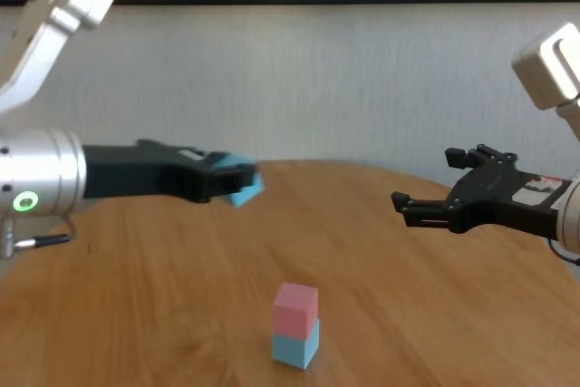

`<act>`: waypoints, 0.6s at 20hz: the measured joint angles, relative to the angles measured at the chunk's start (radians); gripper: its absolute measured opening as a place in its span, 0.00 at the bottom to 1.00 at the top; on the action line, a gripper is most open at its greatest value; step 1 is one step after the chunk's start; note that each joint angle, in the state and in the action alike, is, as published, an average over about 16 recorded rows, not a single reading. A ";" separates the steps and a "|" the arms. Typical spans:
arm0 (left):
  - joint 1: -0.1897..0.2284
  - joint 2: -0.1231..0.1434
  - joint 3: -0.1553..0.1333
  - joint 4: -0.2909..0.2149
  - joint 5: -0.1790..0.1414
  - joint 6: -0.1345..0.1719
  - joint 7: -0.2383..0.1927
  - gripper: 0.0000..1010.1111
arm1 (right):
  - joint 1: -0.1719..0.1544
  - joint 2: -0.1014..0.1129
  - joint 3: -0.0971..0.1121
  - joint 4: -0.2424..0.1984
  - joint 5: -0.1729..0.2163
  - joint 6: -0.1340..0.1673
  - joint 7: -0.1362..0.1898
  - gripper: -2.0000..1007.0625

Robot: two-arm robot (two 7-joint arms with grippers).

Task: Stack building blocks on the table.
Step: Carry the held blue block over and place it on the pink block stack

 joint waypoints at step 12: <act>-0.020 0.053 0.105 -0.058 -0.046 0.039 -0.150 0.39 | 0.000 0.000 0.000 0.000 0.000 0.000 0.000 0.99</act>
